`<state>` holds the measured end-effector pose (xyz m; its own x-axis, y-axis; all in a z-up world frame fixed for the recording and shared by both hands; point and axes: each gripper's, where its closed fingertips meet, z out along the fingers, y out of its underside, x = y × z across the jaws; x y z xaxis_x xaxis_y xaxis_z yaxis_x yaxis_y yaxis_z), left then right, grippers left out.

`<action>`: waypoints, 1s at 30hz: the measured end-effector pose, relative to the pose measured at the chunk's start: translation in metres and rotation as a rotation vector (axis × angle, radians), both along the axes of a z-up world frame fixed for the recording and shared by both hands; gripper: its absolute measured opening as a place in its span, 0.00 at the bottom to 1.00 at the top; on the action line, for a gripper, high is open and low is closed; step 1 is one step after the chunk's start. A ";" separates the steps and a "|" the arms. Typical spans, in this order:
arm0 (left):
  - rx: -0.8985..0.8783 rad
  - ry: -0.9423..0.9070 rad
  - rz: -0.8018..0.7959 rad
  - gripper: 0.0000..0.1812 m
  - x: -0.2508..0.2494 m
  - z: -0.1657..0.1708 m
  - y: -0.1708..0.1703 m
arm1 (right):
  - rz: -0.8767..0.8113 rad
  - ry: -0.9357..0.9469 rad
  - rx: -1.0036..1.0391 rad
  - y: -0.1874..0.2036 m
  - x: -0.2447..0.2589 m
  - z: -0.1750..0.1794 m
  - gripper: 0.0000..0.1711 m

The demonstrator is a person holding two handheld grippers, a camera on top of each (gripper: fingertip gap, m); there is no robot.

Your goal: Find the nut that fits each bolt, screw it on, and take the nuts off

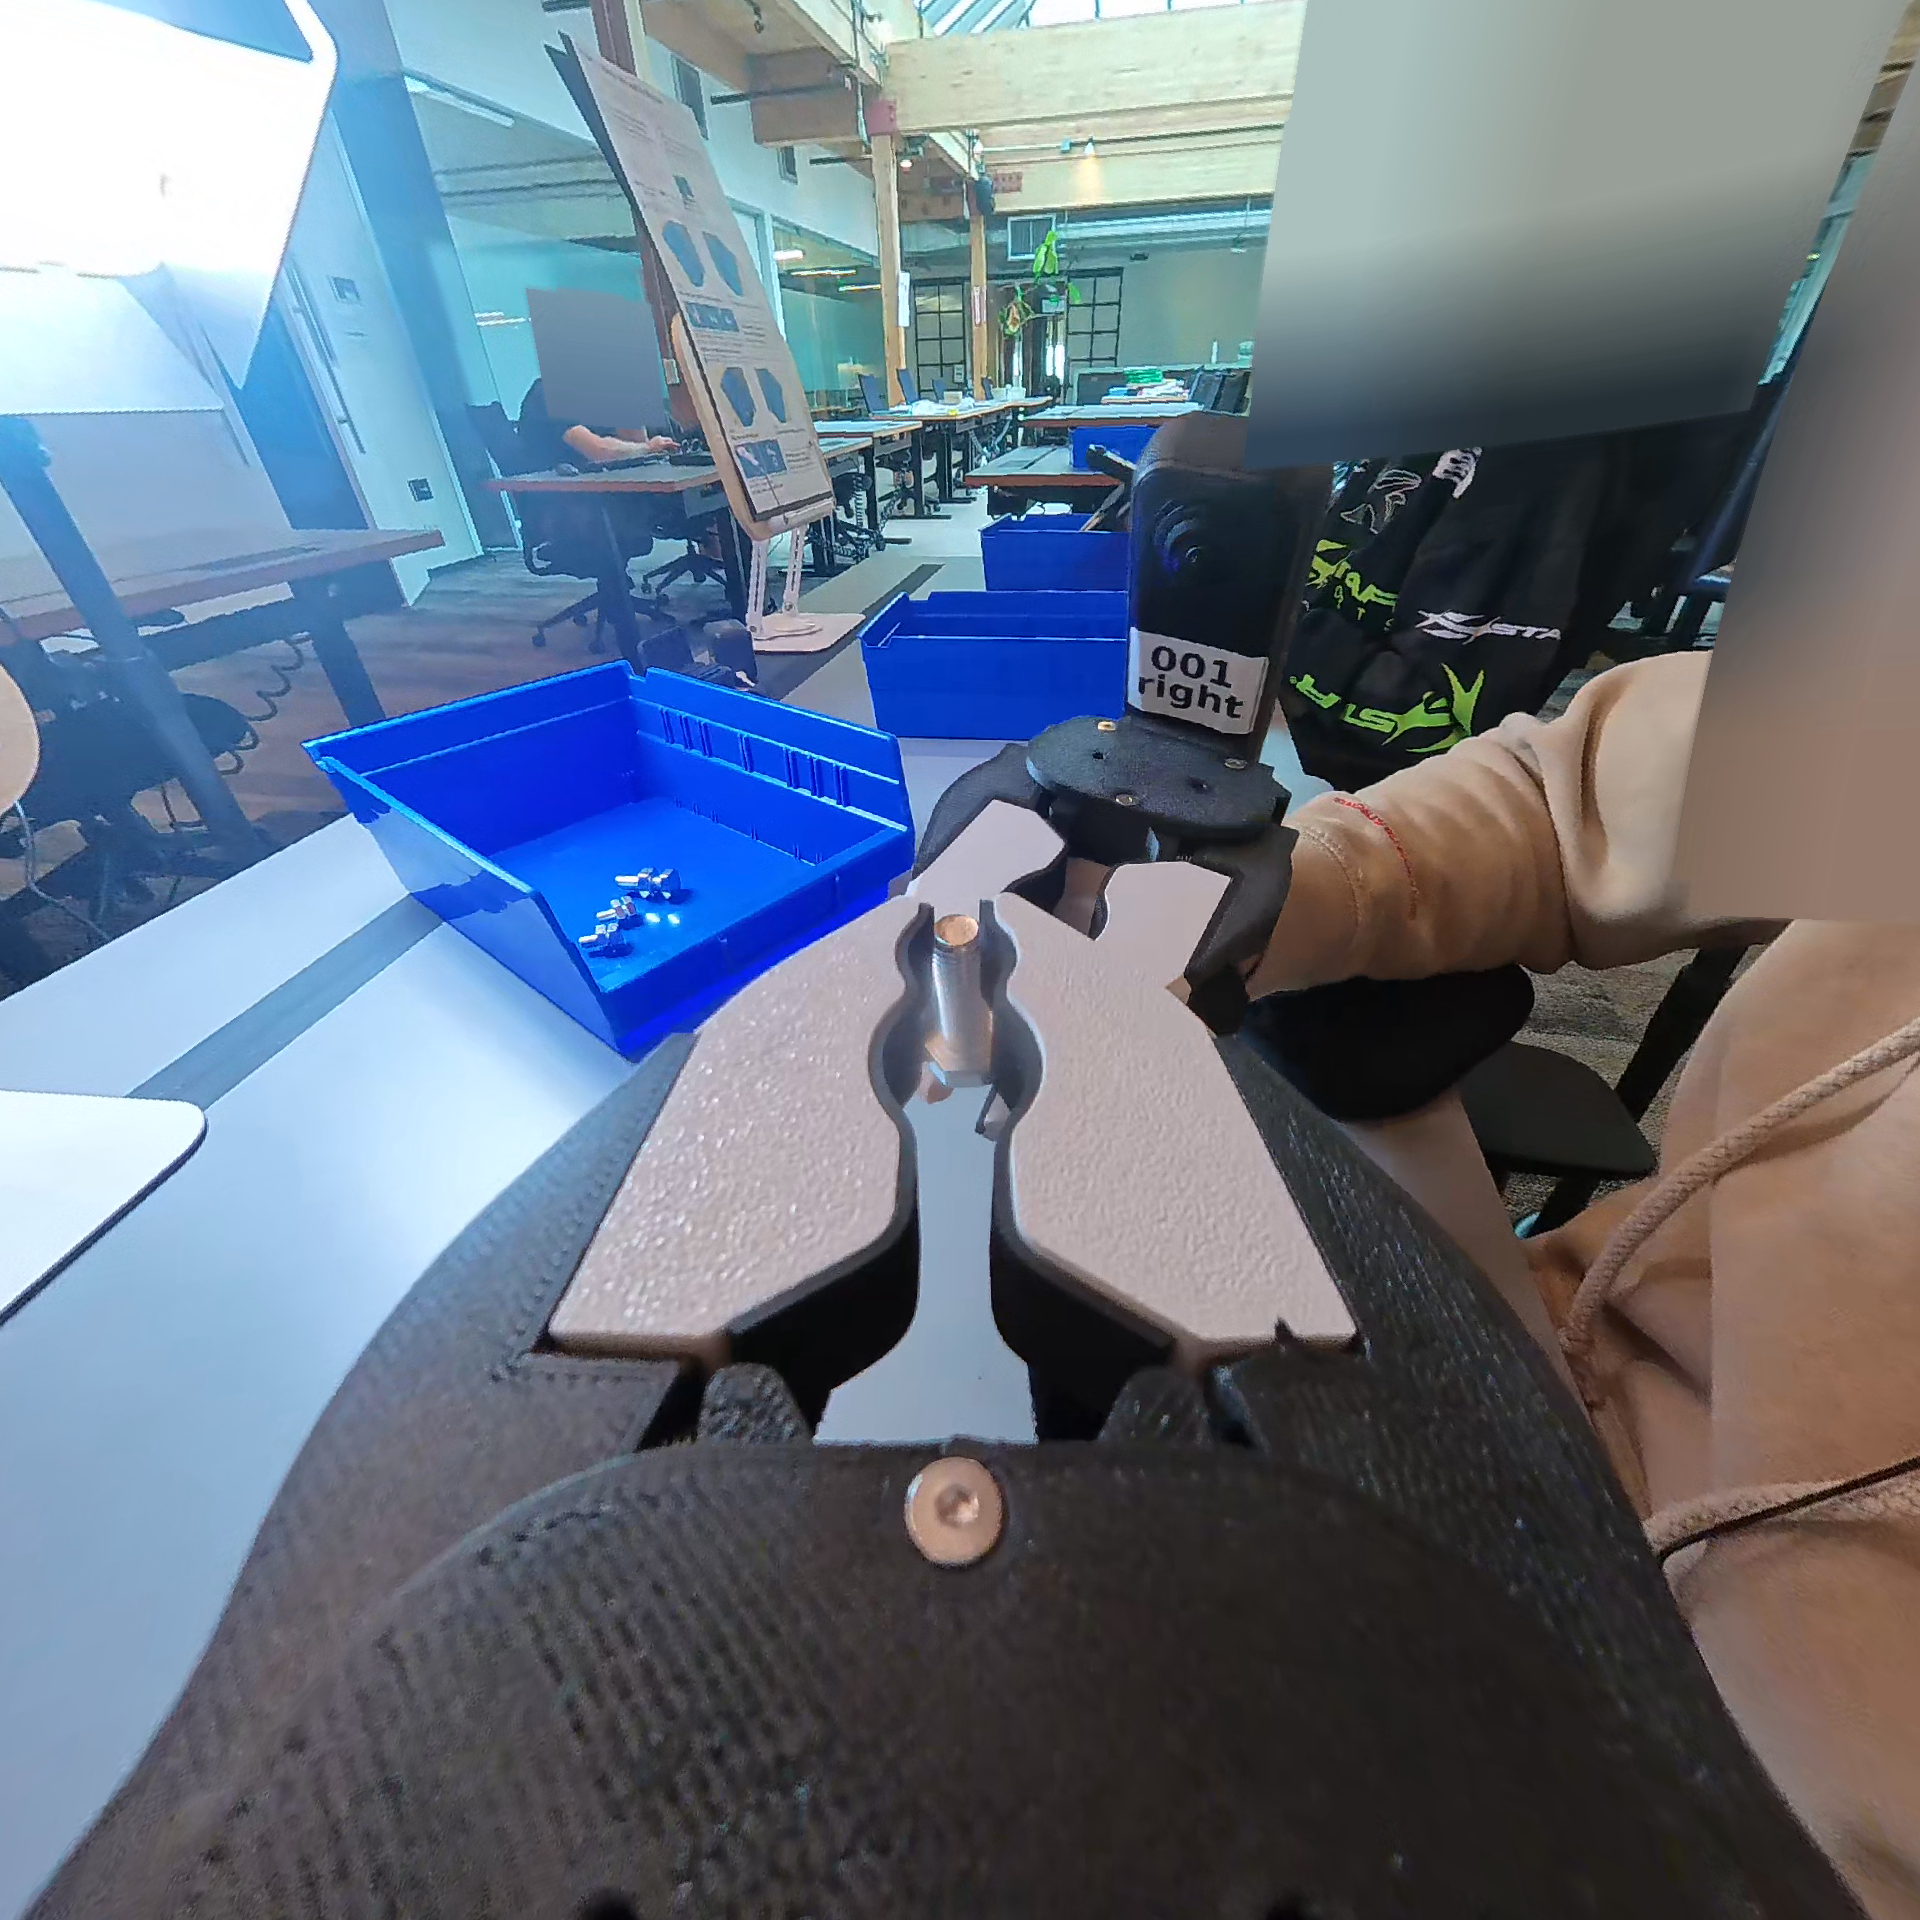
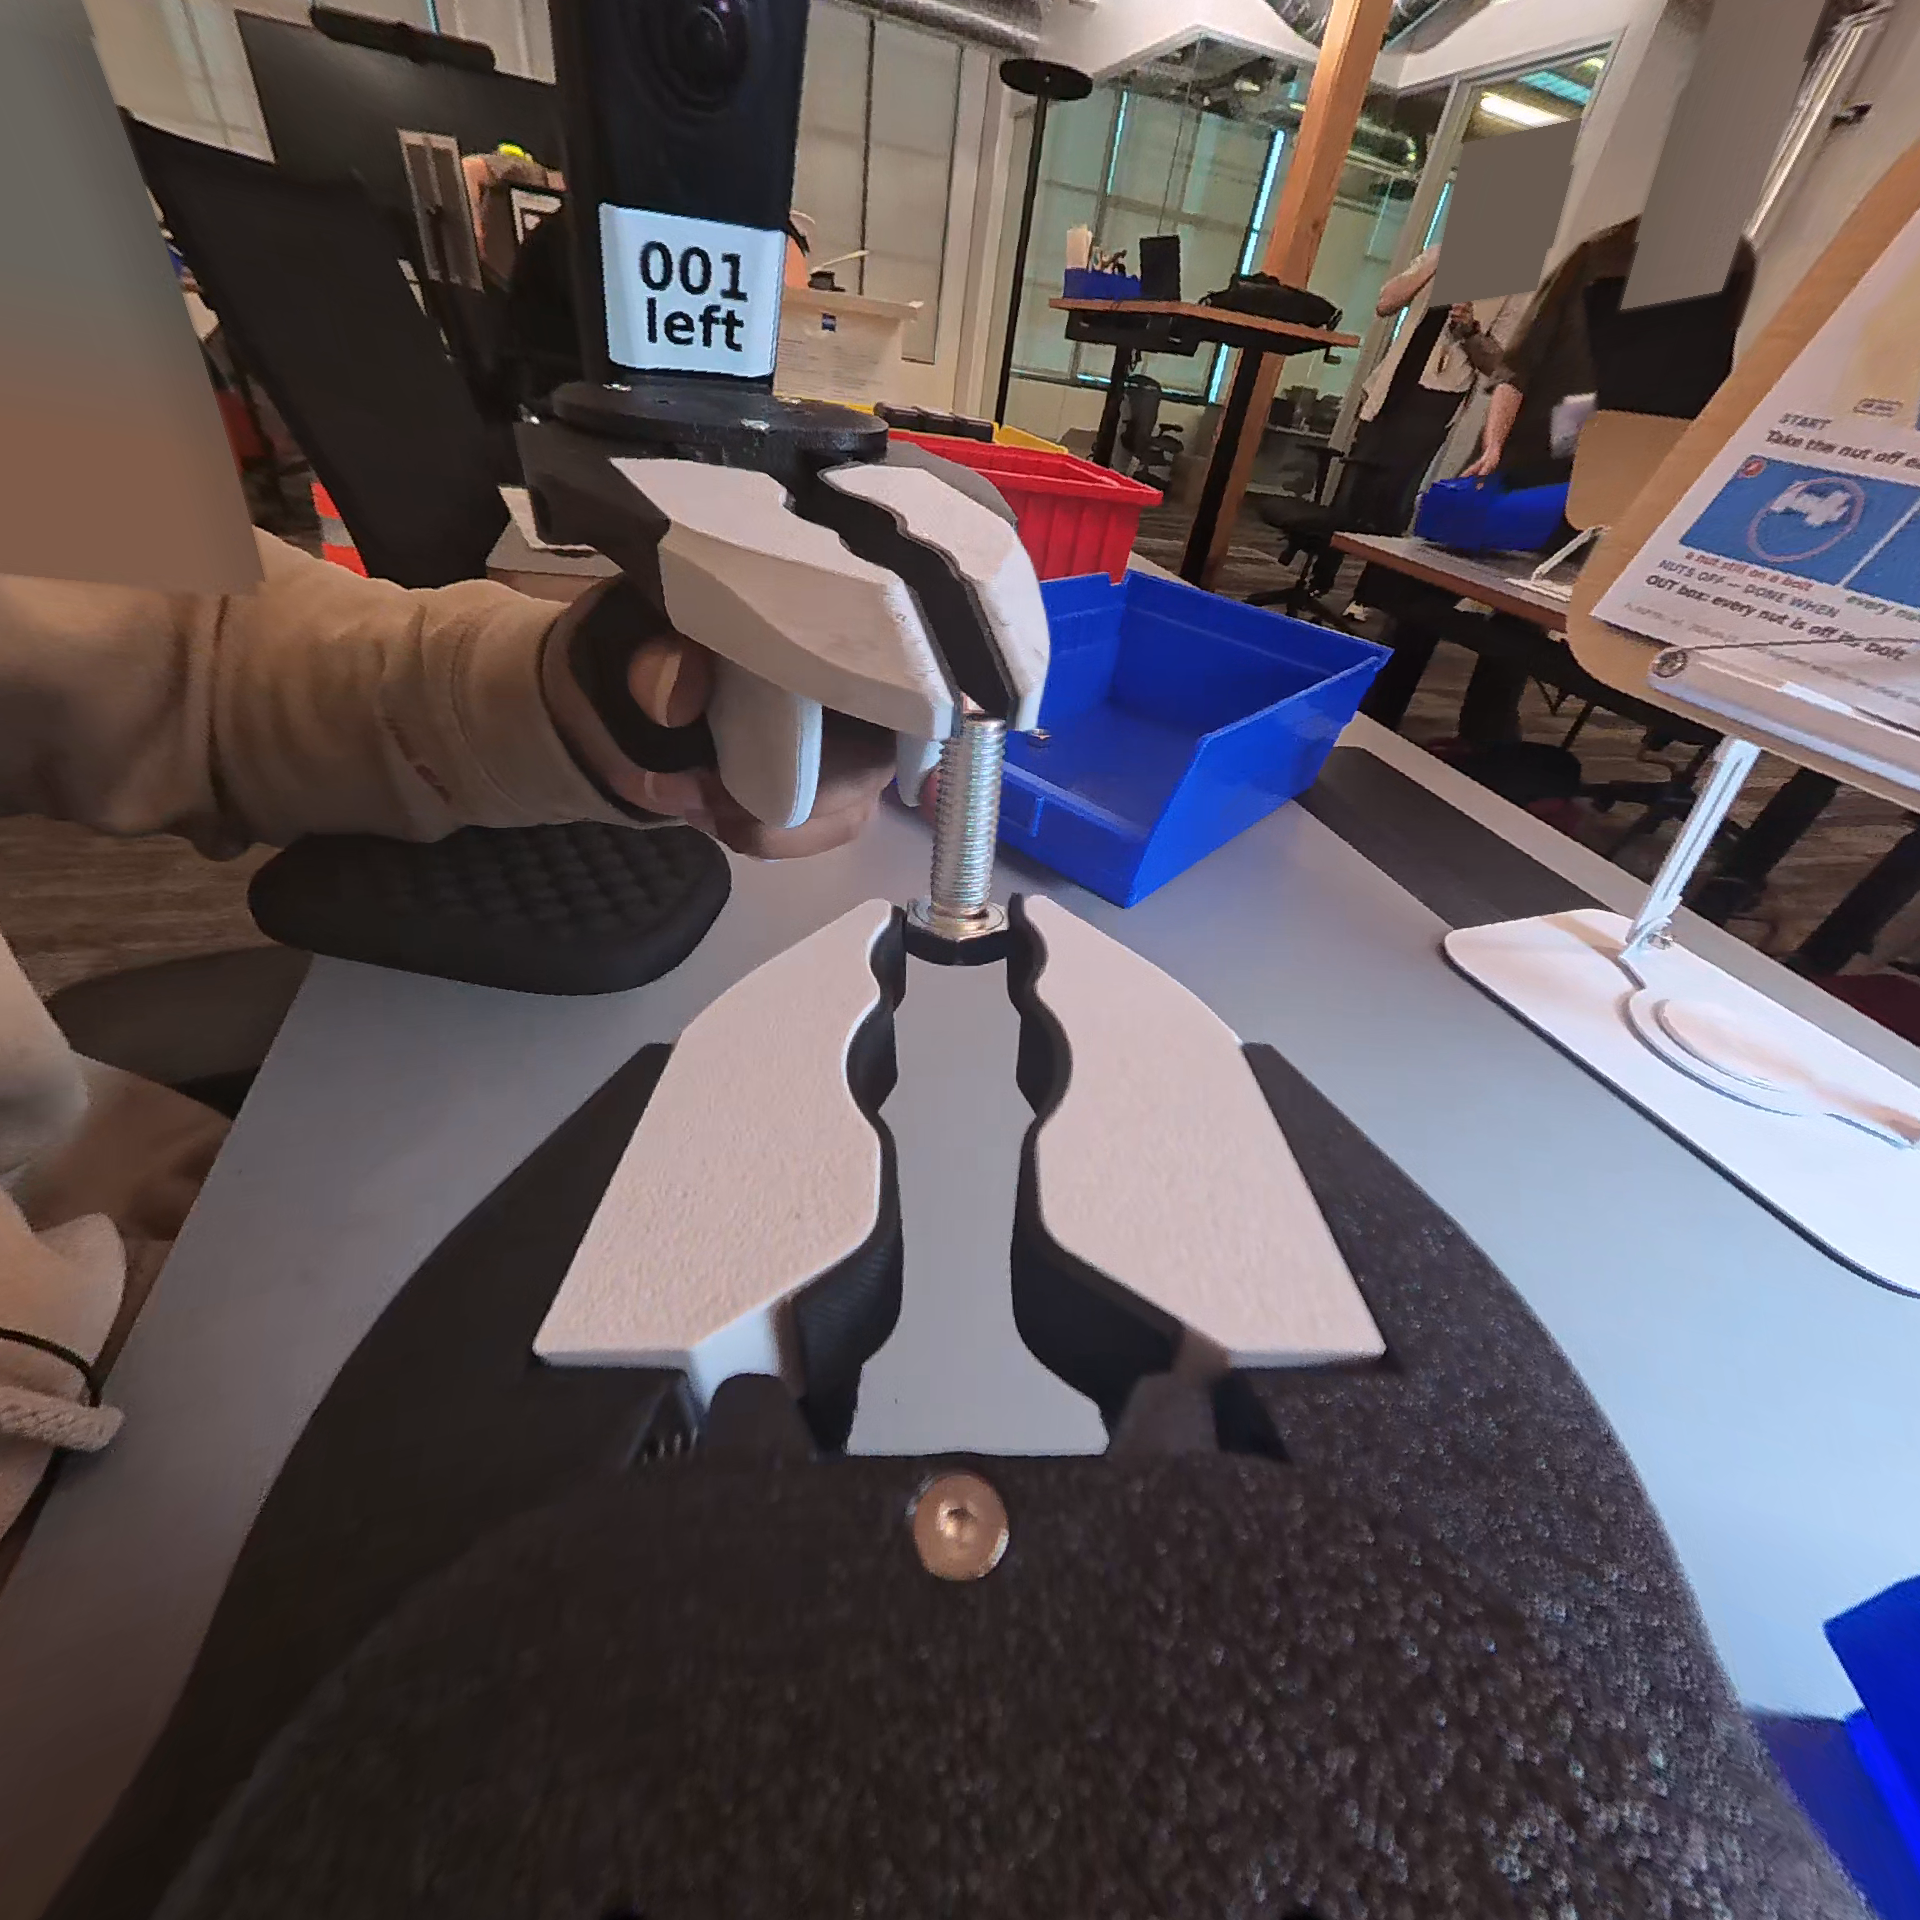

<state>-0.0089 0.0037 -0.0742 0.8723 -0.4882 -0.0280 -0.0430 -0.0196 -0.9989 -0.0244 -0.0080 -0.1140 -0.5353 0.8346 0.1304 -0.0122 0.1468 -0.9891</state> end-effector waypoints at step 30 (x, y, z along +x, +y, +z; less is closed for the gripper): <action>-1.853 0.435 0.675 0.16 -0.425 -0.177 -0.181 | -0.060 -0.089 -0.143 0.065 -0.003 -0.010 0.11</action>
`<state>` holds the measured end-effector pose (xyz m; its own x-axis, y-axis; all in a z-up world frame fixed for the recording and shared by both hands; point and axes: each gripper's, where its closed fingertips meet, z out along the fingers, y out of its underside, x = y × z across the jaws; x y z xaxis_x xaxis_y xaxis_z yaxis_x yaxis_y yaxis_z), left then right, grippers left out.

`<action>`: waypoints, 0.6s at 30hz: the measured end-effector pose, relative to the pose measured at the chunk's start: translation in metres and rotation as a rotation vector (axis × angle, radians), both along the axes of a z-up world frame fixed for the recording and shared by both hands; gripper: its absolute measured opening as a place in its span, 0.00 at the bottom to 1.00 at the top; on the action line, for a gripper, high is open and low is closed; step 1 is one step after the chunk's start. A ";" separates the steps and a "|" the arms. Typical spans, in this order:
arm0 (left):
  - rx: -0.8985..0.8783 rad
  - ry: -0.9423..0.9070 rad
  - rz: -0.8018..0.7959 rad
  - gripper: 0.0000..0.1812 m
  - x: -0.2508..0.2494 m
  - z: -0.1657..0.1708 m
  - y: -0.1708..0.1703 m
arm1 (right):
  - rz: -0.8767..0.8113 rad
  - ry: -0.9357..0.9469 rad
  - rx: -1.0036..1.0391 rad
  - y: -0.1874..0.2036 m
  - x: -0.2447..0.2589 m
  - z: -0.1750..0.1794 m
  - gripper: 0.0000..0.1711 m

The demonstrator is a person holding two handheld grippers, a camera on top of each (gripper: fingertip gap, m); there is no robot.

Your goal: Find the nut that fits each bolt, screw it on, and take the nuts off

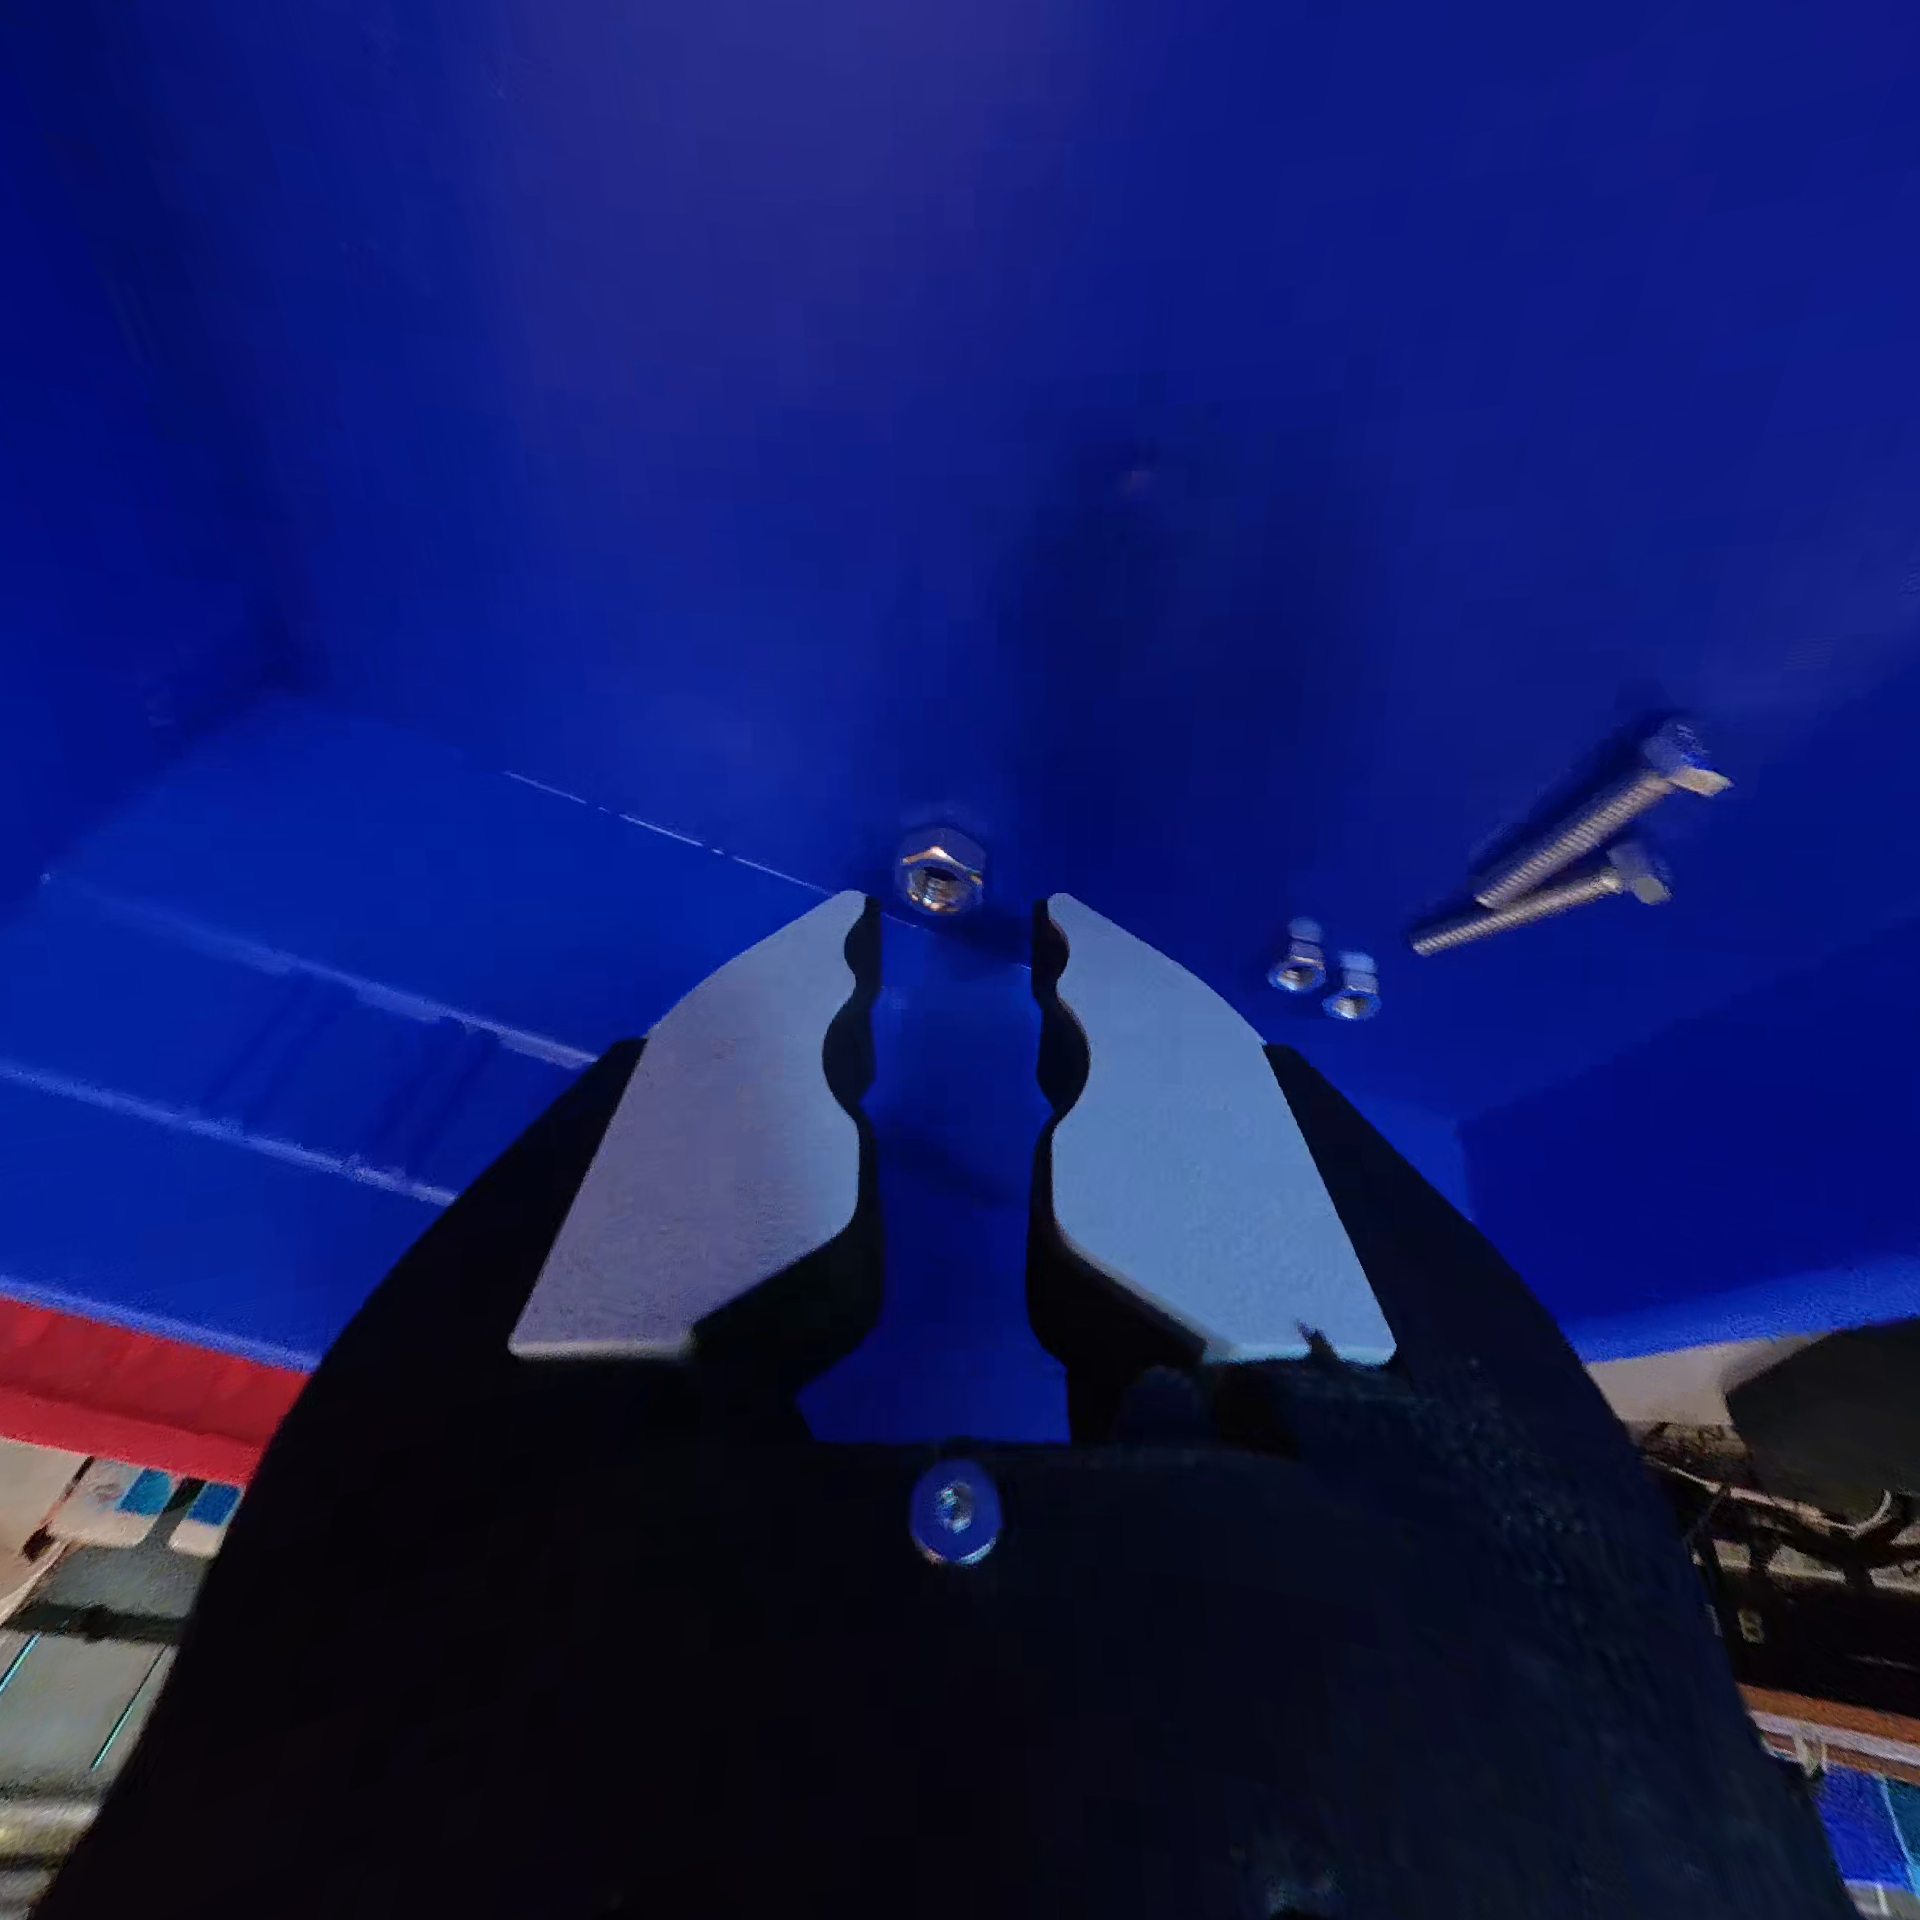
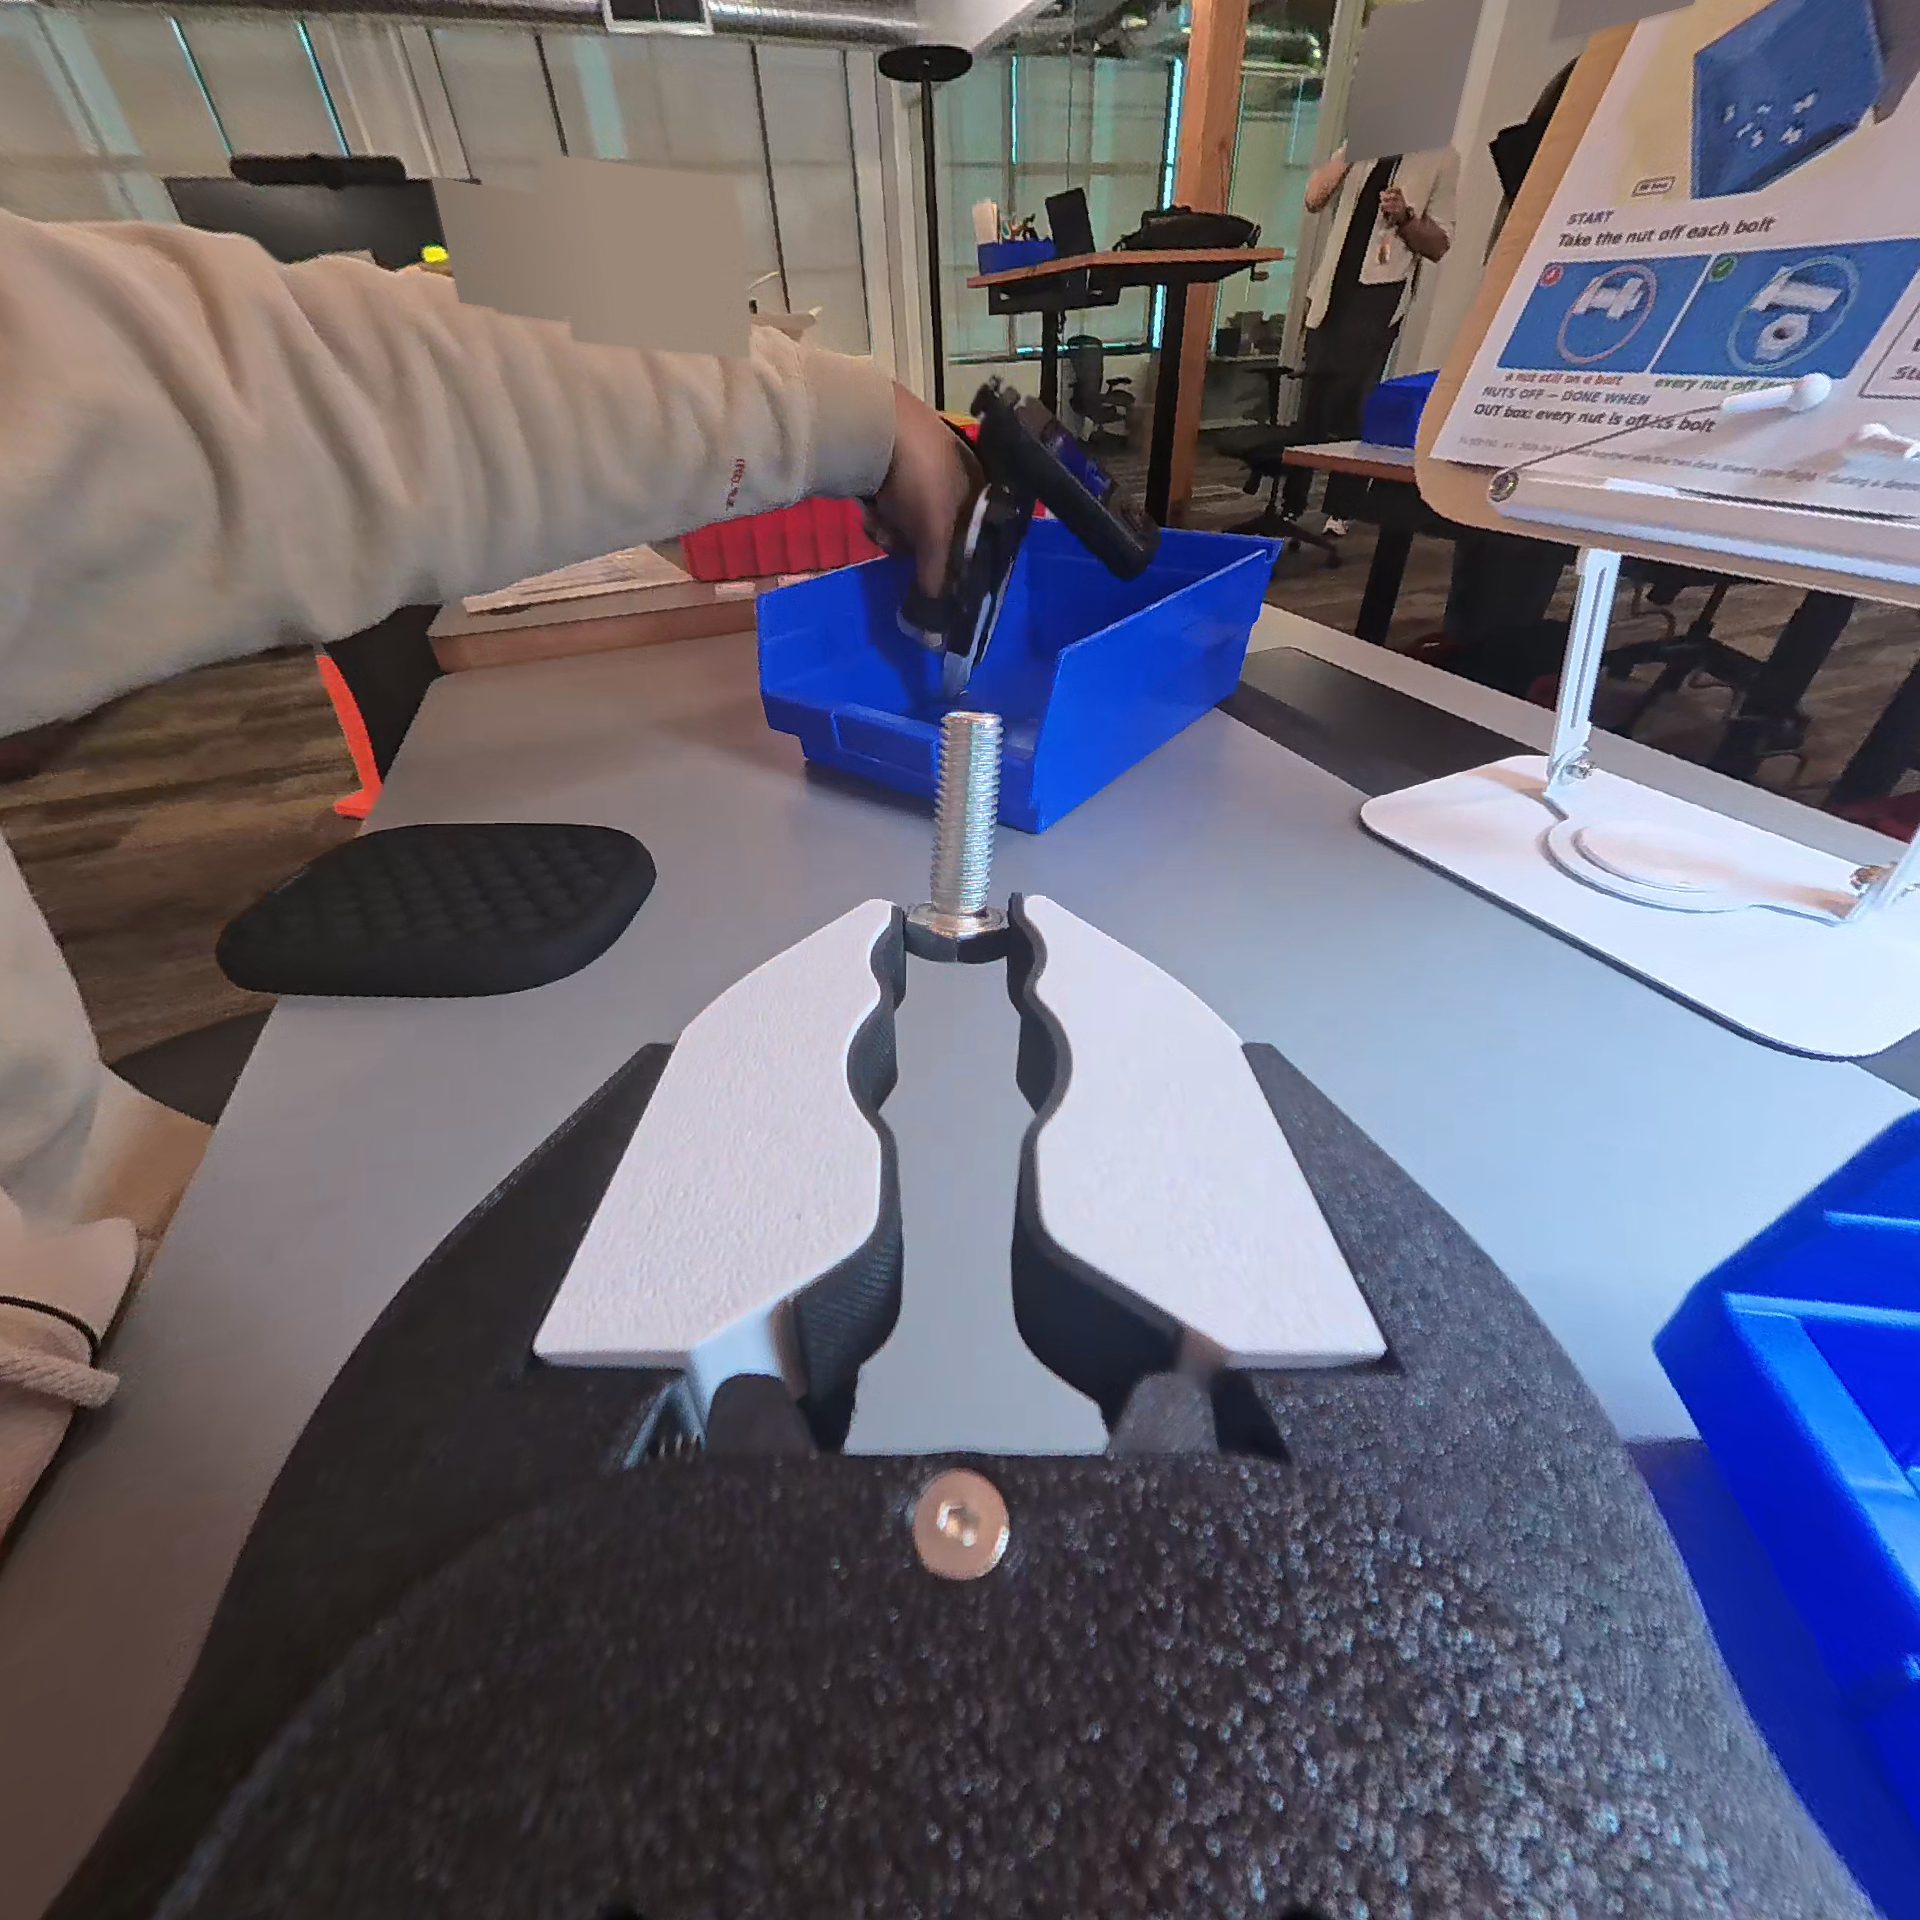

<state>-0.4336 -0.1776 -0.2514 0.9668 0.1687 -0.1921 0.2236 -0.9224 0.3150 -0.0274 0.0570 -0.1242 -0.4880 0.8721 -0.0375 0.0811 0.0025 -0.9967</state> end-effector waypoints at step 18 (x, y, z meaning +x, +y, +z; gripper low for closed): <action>1.443 -0.235 -0.366 0.10 0.184 0.185 0.168 | 0.008 0.052 -0.091 -0.005 0.003 0.016 0.11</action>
